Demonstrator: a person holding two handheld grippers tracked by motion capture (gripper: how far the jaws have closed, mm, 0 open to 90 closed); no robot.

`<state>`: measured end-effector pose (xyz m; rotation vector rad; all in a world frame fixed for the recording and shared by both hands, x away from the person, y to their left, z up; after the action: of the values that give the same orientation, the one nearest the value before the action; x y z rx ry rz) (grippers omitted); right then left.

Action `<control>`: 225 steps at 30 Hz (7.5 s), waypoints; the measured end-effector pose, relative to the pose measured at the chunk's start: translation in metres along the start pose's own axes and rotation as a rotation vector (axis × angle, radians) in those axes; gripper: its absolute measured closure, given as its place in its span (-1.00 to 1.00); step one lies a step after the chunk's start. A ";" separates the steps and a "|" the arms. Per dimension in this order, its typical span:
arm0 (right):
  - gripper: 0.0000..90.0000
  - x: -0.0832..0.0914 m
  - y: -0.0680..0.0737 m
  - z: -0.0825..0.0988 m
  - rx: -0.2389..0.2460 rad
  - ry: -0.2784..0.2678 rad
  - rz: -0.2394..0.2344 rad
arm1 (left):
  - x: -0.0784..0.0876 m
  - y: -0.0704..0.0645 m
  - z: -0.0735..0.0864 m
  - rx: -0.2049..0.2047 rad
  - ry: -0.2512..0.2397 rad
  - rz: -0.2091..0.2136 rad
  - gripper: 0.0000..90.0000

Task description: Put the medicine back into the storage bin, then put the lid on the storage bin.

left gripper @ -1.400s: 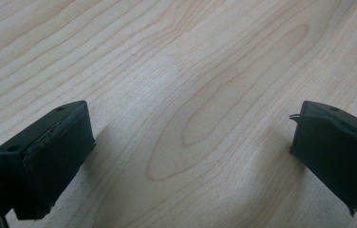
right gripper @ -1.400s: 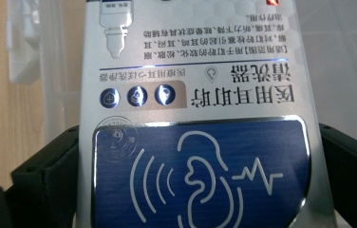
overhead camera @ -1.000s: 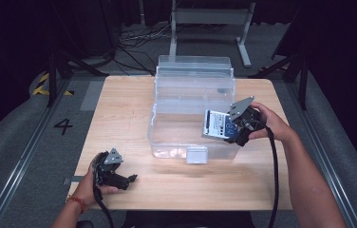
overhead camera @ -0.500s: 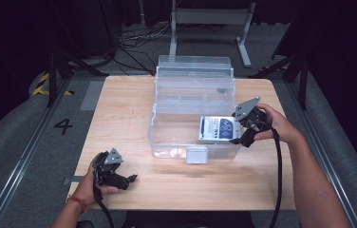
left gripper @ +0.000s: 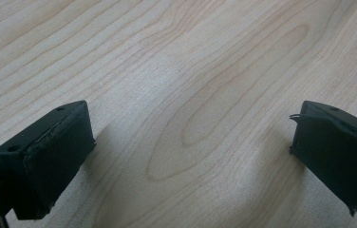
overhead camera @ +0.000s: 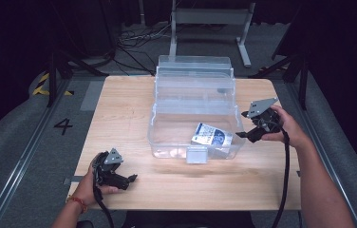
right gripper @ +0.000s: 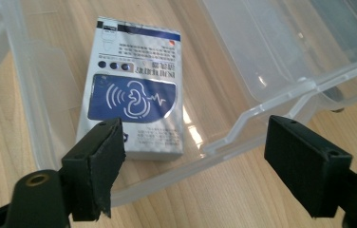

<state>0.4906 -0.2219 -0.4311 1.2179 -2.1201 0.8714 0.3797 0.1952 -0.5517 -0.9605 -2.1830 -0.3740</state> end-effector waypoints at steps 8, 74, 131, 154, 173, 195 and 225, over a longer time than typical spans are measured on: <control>-0.47 0.003 -0.001 0.009 -0.072 -0.022 0.056 | 0.000 -0.001 0.000 0.004 0.000 0.001 -0.99; 0.07 -0.044 -0.107 -0.104 -0.178 -0.090 0.089 | -0.034 -0.058 -0.147 -0.412 0.181 0.275 0.57; 0.93 -0.064 -0.080 -0.119 0.090 0.175 0.002 | -0.038 -0.058 -0.140 -0.371 0.084 0.215 0.60; 0.98 -0.048 -0.067 -0.123 0.121 0.155 -0.017 | -0.038 -0.060 -0.139 -0.358 0.073 0.209 0.53; 0.99 -0.020 -0.039 -0.128 0.161 0.092 -0.049 | -0.039 -0.061 -0.139 -0.341 0.064 0.190 0.48; 0.98 0.006 -0.015 -0.114 0.198 0.073 -0.027 | -0.044 -0.081 -0.144 -0.355 0.018 0.187 0.49; 0.94 0.020 0.015 -0.101 0.201 0.018 -0.028 | -0.044 -0.085 -0.144 -0.354 -0.003 0.185 0.49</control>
<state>0.4814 -0.1506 -0.3557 1.3300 -2.0352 1.0999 0.4089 0.0409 -0.4798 -1.3437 -2.0467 -0.6838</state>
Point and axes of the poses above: each handheld gripper's, and its own axes: x roughly backward along the jaws, z roughly out of its underside, y roughly to its left, the point moved 9 cm from there along -x, roughly forward along the jaws, and after that the axes turned 4 degrees about -y, right-handed, at the moved point
